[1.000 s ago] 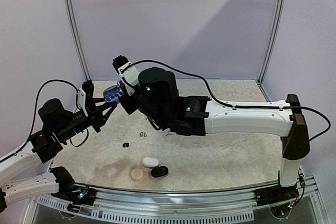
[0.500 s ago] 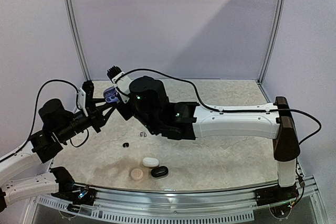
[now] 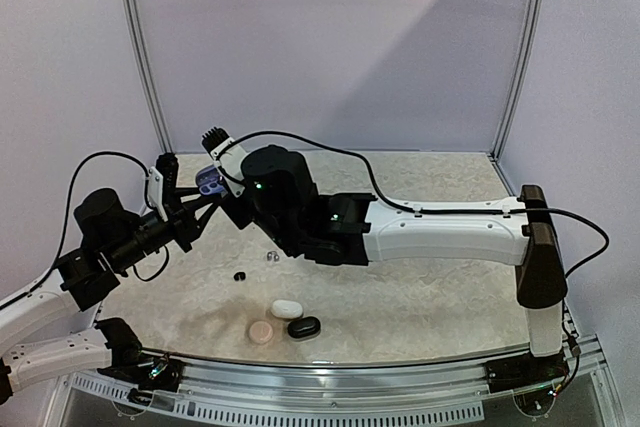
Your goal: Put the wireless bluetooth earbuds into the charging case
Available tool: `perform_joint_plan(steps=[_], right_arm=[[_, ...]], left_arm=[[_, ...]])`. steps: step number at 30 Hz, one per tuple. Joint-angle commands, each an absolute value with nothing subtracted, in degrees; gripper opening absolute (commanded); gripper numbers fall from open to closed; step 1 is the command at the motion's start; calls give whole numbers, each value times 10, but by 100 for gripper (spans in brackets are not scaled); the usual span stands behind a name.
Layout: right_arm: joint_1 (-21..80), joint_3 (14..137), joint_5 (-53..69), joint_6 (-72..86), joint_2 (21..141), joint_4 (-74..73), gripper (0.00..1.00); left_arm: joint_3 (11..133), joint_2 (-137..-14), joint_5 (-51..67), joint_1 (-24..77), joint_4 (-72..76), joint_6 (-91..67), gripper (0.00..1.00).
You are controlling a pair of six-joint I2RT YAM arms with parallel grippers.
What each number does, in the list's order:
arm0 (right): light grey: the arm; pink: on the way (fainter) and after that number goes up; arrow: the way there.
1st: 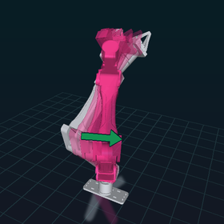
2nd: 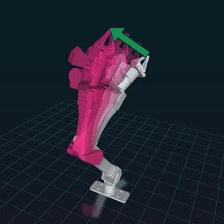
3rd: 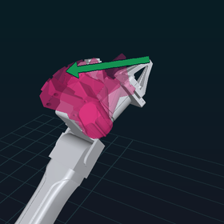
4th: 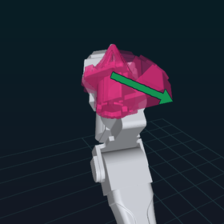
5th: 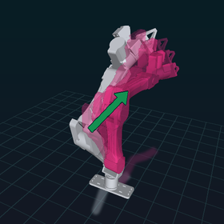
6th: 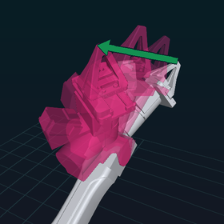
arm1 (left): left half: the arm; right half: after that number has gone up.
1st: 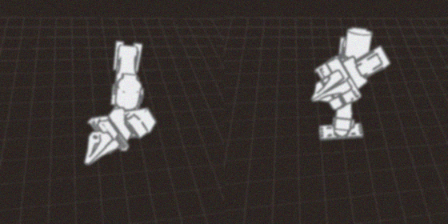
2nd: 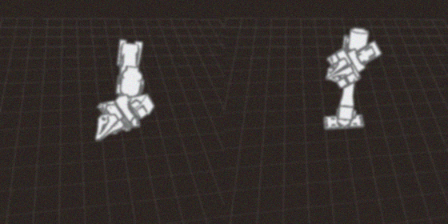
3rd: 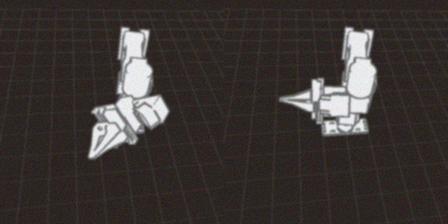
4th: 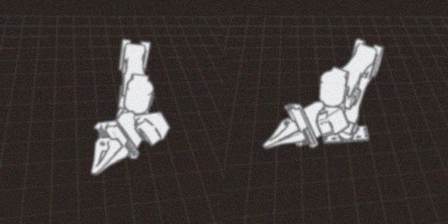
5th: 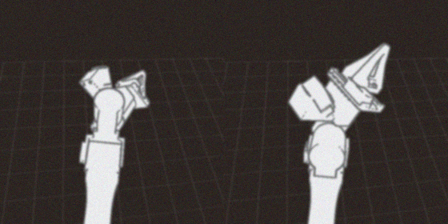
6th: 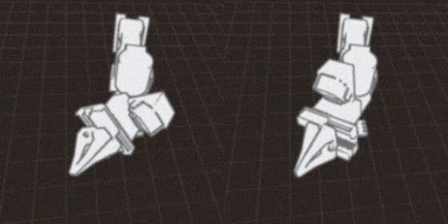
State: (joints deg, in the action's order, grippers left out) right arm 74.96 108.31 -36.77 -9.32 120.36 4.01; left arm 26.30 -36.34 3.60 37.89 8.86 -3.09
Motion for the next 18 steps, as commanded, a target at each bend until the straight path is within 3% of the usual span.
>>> perform_joint_plan(steps=[1,18], right_arm=[[751,1090,-365,-94,1227,14,0],[746,1111,-387,-106,1253,12,0]], left_arm=[[278,-357,34,389,118,-39,0],[278,-353,38,389,114,-49,0]])
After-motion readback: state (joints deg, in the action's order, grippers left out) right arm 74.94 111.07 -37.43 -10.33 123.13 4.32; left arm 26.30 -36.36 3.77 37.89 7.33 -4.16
